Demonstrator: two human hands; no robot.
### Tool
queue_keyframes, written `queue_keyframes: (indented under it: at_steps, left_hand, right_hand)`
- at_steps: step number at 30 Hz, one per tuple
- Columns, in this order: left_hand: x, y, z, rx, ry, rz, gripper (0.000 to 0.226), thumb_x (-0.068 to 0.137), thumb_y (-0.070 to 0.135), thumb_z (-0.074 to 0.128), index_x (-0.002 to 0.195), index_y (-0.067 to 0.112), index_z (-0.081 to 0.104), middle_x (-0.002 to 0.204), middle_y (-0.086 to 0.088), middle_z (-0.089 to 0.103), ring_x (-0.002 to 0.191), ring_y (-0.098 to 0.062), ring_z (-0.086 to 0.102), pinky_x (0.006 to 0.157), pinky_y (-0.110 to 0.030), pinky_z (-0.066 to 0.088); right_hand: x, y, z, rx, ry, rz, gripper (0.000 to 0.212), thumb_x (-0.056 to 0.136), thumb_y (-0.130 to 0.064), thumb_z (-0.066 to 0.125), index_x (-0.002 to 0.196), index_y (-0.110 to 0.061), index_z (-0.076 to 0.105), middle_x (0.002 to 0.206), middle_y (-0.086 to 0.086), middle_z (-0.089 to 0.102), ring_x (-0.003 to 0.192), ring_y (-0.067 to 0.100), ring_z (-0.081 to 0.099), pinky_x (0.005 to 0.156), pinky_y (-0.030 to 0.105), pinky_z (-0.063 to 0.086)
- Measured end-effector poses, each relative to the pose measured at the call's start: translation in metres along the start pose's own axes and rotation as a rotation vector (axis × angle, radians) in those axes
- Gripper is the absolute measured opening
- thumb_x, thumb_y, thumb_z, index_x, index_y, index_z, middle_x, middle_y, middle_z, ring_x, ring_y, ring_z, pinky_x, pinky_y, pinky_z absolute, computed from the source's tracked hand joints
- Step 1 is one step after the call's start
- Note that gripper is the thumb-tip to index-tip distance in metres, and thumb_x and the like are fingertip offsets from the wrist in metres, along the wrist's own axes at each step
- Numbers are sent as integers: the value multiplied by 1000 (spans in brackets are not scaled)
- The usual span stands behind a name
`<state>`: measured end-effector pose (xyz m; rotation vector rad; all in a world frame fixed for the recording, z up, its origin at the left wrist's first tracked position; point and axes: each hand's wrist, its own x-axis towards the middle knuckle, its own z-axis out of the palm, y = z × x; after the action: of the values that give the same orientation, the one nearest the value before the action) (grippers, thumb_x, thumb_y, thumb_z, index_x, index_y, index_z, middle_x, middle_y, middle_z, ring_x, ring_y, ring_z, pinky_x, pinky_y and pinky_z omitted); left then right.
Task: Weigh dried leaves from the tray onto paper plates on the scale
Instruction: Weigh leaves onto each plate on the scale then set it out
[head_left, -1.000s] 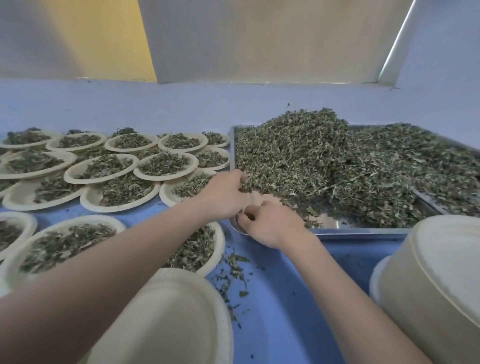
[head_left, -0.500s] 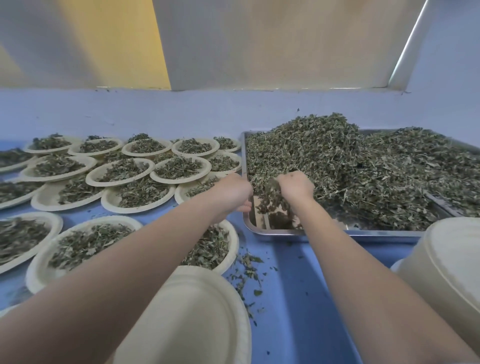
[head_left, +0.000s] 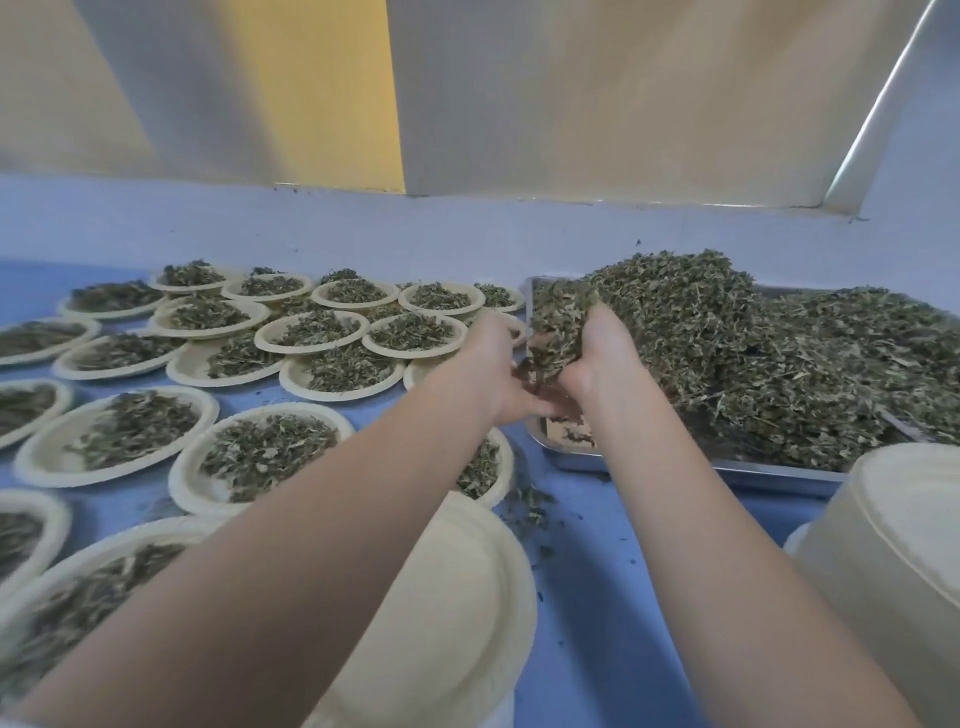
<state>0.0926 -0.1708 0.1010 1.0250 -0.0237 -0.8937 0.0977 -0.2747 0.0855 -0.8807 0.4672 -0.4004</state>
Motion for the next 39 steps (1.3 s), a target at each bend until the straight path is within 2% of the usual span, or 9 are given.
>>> queue_keyframes:
  at_steps: [4, 11, 12, 15, 19, 22, 24, 30, 39]
  left_hand:
    - [-42, -6, -28, -3, 66, 81, 41, 98, 31, 28, 85, 5, 57, 66, -13, 67, 77, -29, 59, 67, -48, 49]
    - [-119, -33, -87, 119, 206, 214, 44, 99, 40, 34, 96, 1, 55, 68, -13, 62, 70, -27, 58, 64, -39, 51]
    - [-128, -36, -92, 171, 214, 231, 45, 99, 42, 34, 96, 2, 56, 71, -14, 65, 74, -29, 60, 69, -40, 53]
    - [-145, -46, -103, 345, 300, 316, 44, 99, 43, 37, 93, 6, 59, 85, -14, 67, 78, -28, 64, 79, -38, 53]
    - [-155, -62, -121, 866, 512, 542, 43, 100, 44, 32, 95, 22, 67, 114, -1, 65, 104, -18, 59, 97, -39, 44]
    - [-158, -71, -136, 1023, 551, 645, 46, 99, 48, 28, 115, 25, 64, 123, 10, 60, 110, -9, 53, 90, -30, 36]
    - [-156, -74, -142, 1010, 569, 677, 45, 99, 48, 29, 119, 26, 64, 122, 12, 60, 111, -7, 52, 87, -27, 34]
    - [-151, -81, -145, 895, 517, 732, 31, 97, 48, 37, 93, 41, 67, 117, 17, 62, 115, -7, 52, 98, -36, 39]
    - [-147, -94, -157, 688, 469, 839, 27, 97, 36, 44, 99, 36, 71, 105, 31, 64, 93, 25, 51, 82, -13, 36]
  right_hand:
    - [-51, 28, 19, -88, -55, -2, 41, 93, -39, 53, 124, -13, 59, 118, 12, 64, 101, 36, 65, 89, 56, 49]
    - [-128, 85, 22, -508, -201, -216, 32, 92, -29, 52, 95, 1, 60, 92, 27, 59, 96, 36, 64, 89, 50, 49]
    - [-135, 90, 19, -620, -217, -289, 36, 91, -32, 52, 95, 3, 59, 96, 27, 58, 97, 35, 63, 88, 49, 49]
    - [-153, 95, 6, -1009, -292, -563, 27, 91, -46, 47, 93, -24, 63, 82, -13, 61, 77, -7, 55, 66, 24, 41]
    - [-166, 93, -8, -1423, -585, -577, 51, 92, -65, 24, 116, -38, 61, 119, -18, 62, 108, 0, 52, 78, 16, 34]
    - [-166, 85, -15, -1468, -659, -526, 65, 88, -68, 12, 139, -42, 43, 148, -17, 38, 137, 5, 30, 112, 31, 21]
    - [-164, 83, -22, -1446, -678, -481, 66, 89, -66, 9, 148, -40, 24, 155, -19, 19, 144, 3, 12, 120, 37, 6]
    - [-161, 88, -39, -1173, -649, -440, 68, 83, -71, 10, 147, -50, 11, 144, -38, 13, 139, -8, 10, 116, 32, 7]
    - [-155, 95, -46, -1064, -536, -491, 68, 84, -70, 14, 147, -47, 19, 150, -30, 18, 140, -2, 17, 109, 28, 11]
